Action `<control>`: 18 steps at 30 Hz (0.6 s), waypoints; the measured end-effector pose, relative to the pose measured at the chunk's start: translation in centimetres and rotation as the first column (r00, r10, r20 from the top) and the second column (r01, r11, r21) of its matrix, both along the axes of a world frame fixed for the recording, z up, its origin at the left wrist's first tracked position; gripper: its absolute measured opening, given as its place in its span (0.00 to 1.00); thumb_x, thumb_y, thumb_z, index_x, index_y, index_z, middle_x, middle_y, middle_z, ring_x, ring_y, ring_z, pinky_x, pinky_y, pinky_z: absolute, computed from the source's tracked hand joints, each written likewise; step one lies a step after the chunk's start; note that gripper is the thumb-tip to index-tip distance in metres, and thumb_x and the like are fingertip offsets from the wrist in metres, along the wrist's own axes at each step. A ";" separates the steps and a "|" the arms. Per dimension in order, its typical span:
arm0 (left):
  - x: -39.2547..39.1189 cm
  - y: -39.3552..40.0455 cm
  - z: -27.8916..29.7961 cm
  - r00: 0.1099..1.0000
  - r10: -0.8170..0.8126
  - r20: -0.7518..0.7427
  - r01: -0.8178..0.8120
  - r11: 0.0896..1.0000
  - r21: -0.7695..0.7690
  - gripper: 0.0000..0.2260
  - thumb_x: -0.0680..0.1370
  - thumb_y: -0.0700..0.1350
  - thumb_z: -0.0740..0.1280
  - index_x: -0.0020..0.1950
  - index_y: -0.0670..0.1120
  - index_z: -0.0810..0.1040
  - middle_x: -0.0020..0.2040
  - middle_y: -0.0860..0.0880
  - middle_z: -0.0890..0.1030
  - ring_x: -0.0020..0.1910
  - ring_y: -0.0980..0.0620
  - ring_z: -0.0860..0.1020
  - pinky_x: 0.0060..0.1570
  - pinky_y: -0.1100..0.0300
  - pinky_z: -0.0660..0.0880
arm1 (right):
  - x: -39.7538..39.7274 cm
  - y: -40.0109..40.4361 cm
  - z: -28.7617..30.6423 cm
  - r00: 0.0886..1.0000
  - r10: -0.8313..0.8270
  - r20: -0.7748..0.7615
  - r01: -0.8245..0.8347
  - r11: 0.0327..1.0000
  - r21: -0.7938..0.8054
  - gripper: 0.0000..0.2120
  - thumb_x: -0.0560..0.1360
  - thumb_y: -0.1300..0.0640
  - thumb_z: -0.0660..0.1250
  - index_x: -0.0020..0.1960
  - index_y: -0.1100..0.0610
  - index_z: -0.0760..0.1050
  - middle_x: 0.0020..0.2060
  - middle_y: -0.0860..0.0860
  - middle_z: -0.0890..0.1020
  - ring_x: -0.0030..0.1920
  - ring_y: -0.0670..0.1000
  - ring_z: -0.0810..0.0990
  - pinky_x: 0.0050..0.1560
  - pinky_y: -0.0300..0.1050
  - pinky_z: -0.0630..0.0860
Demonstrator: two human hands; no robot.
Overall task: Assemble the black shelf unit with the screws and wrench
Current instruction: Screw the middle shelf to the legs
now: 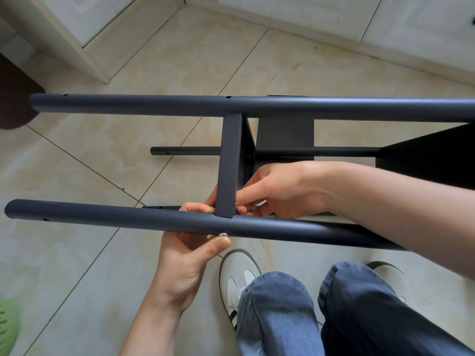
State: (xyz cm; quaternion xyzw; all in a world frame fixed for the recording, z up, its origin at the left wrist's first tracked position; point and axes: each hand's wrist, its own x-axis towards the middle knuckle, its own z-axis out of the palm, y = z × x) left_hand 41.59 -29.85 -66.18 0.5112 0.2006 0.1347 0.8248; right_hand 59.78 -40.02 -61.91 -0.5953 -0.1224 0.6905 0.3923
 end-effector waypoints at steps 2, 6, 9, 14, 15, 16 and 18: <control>0.0 0.0 -0.1 1.000 0.023 -0.022 -0.022 1.000 0.009 0.20 0.61 0.48 0.85 0.49 0.53 0.81 0.54 0.44 0.85 0.53 0.41 0.84 0.56 0.51 0.80 | 0.2 0.1 0.1 1.000 -0.005 -0.014 0.005 1.000 -0.008 0.07 0.78 0.57 0.69 0.50 0.61 0.79 0.40 0.54 0.79 0.38 0.48 0.78 0.48 0.44 0.76; 0.1 0.0 0.0 0.999 0.039 -0.038 -0.038 0.999 0.018 0.21 0.59 0.50 0.86 0.47 0.55 0.82 0.52 0.47 0.85 0.51 0.45 0.85 0.54 0.55 0.80 | 0.4 0.2 0.1 0.999 -0.012 -0.030 0.011 1.000 -0.012 0.09 0.78 0.58 0.68 0.54 0.63 0.78 0.46 0.57 0.80 0.43 0.51 0.79 0.53 0.47 0.76; 0.3 0.0 0.2 1.000 0.013 -0.010 -0.013 1.000 0.009 0.20 0.61 0.48 0.85 0.48 0.54 0.82 0.55 0.48 0.85 0.52 0.45 0.85 0.53 0.56 0.80 | 0.4 0.2 0.0 1.000 0.004 -0.029 -0.004 1.000 -0.024 0.08 0.77 0.55 0.69 0.44 0.59 0.79 0.37 0.52 0.81 0.35 0.47 0.80 0.39 0.40 0.79; 0.2 0.1 0.2 1.000 0.019 -0.024 -0.018 1.000 0.013 0.20 0.60 0.50 0.85 0.47 0.55 0.82 0.53 0.48 0.85 0.51 0.46 0.85 0.53 0.56 0.80 | 0.1 0.1 -0.2 1.000 0.020 0.008 -0.020 1.000 -0.013 0.13 0.76 0.50 0.70 0.36 0.56 0.79 0.33 0.49 0.79 0.34 0.46 0.77 0.39 0.39 0.76; 0.2 0.1 0.3 0.999 0.023 -0.027 -0.022 1.000 0.011 0.20 0.60 0.49 0.85 0.47 0.55 0.82 0.53 0.49 0.85 0.51 0.46 0.85 0.53 0.56 0.80 | 0.2 0.0 -0.1 1.000 0.026 -0.007 -0.026 1.000 -0.015 0.13 0.76 0.50 0.70 0.36 0.55 0.80 0.34 0.49 0.79 0.35 0.46 0.76 0.40 0.39 0.75; 0.2 0.1 0.3 0.999 0.021 -0.027 -0.021 1.000 0.010 0.20 0.60 0.49 0.85 0.47 0.55 0.82 0.53 0.49 0.85 0.51 0.47 0.85 0.53 0.56 0.80 | 0.4 -0.1 0.1 0.999 0.038 -0.019 -0.038 0.999 -0.022 0.12 0.76 0.50 0.70 0.38 0.55 0.81 0.35 0.49 0.79 0.36 0.47 0.75 0.42 0.40 0.74; 0.3 0.0 0.4 1.000 -0.004 -0.008 0.004 1.000 0.017 0.19 0.62 0.48 0.84 0.48 0.54 0.82 0.54 0.48 0.85 0.52 0.46 0.85 0.53 0.57 0.80 | 0.6 -0.1 0.5 0.998 0.058 -0.020 -0.059 0.997 -0.042 0.09 0.76 0.50 0.69 0.46 0.56 0.81 0.37 0.50 0.78 0.39 0.48 0.74 0.47 0.43 0.72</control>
